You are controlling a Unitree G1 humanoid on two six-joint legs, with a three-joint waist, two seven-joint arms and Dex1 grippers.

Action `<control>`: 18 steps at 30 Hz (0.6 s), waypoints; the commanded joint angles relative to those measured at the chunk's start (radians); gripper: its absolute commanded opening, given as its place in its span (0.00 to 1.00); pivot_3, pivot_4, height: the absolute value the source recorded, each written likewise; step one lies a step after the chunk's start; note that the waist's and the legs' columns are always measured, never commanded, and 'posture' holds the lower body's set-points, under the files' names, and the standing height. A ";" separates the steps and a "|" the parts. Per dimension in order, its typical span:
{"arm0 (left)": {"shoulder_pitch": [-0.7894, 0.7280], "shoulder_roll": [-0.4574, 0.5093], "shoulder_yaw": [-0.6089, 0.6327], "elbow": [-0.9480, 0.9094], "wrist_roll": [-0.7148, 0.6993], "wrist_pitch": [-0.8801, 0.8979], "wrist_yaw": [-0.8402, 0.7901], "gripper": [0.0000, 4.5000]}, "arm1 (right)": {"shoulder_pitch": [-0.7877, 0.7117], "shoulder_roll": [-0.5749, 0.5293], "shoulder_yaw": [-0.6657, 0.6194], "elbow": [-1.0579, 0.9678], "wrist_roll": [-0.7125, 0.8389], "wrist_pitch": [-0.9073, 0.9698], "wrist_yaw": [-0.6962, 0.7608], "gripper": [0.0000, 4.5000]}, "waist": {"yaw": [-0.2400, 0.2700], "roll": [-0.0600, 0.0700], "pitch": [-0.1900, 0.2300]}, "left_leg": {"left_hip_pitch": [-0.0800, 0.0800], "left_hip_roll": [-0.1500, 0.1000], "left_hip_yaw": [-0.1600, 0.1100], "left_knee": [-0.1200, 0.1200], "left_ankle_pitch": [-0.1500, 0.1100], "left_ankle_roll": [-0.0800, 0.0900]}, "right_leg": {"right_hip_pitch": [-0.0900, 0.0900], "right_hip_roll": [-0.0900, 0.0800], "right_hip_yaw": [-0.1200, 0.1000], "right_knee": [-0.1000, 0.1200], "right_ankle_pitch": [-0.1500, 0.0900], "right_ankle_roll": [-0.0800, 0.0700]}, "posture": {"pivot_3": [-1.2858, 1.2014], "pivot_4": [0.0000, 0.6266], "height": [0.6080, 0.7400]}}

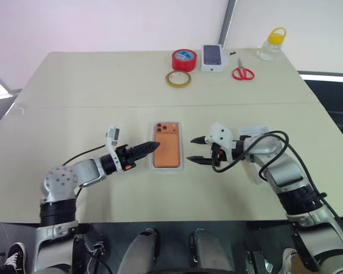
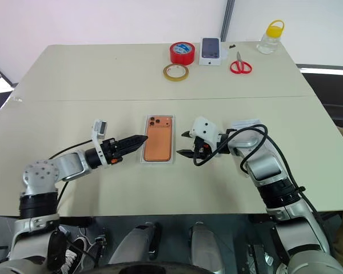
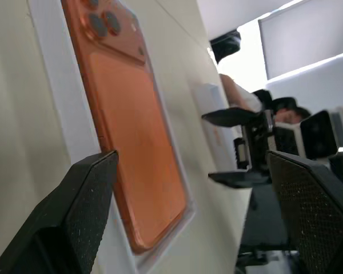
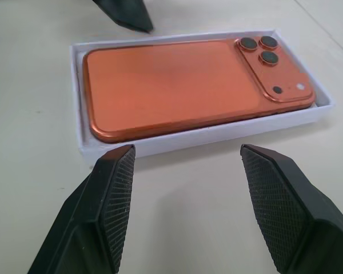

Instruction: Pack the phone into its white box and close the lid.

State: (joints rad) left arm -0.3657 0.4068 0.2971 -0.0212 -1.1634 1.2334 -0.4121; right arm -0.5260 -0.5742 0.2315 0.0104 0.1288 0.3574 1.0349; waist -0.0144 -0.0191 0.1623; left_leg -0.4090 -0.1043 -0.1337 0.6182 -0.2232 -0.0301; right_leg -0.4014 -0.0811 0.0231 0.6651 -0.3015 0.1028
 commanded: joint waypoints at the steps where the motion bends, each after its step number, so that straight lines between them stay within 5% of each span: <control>1: -0.006 0.030 0.036 -0.057 -0.010 -0.019 -0.004 0.96 | -0.032 0.011 -0.007 0.017 -0.009 -0.023 -0.017 0.68 | 0.001 0.000 0.000 | 0.000 0.000 0.000 0.000 0.000 0.000 | 0.000 0.000 0.000 0.000 0.000 0.000 | 0.52 0.24 1.00; 5: -0.021 0.086 -0.020 -0.035 0.203 -0.196 0.014 0.79 | -0.092 0.027 -0.022 0.114 -0.048 -0.058 -0.081 0.50 | 0.000 0.000 0.000 | 0.000 0.000 0.000 0.000 0.000 0.000 | 0.000 0.000 0.000 0.000 0.000 0.000 | 0.52 0.24 1.00; 7: -0.030 0.122 -0.130 -0.015 0.408 -0.350 0.030 0.56 | -0.112 0.029 0.003 0.176 -0.106 -0.128 -0.121 0.28 | 0.000 0.000 0.000 | 0.000 0.000 0.001 0.000 0.001 -0.002 | 0.000 0.000 0.000 0.000 0.000 0.000 | 0.52 0.24 1.00; 9: -0.042 0.102 -0.155 0.006 0.469 -0.427 0.022 0.31 | -0.114 0.038 0.016 0.202 -0.124 -0.164 -0.124 0.02 | 0.003 0.000 0.000 | 0.000 0.000 0.001 -0.002 0.001 -0.002 | 0.000 0.000 0.000 0.000 0.000 0.000 | 0.52 0.24 1.00; 12: -0.044 0.100 -0.304 0.013 0.667 -0.616 -0.025 0.01 | -0.114 0.059 0.053 0.235 -0.182 -0.221 -0.152 0.00 | 0.004 0.000 0.000 | -0.001 -0.001 0.001 -0.002 0.001 -0.002 | -0.001 0.000 0.000 -0.002 0.000 0.000 | 0.52 0.24 1.00; 18: -0.031 0.072 -0.487 0.118 0.878 -0.852 -0.143 0.01 | -0.099 0.094 0.078 0.235 -0.219 -0.226 -0.179 0.00 | 0.002 0.000 0.000 | -0.001 -0.001 0.001 -0.002 0.001 -0.002 | -0.001 -0.001 0.000 0.000 0.000 0.000 | 0.52 0.24 1.00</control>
State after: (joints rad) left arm -0.4024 0.4822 -0.1664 0.0844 -0.3276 0.4485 -0.5157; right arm -0.6228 -0.4830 0.3260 0.2676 -0.0834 0.1408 0.8682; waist -0.0126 -0.0187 0.1624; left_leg -0.4094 -0.1051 -0.1329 0.6167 -0.2220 -0.0319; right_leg -0.4026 -0.0815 0.0233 0.6650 -0.3013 0.1026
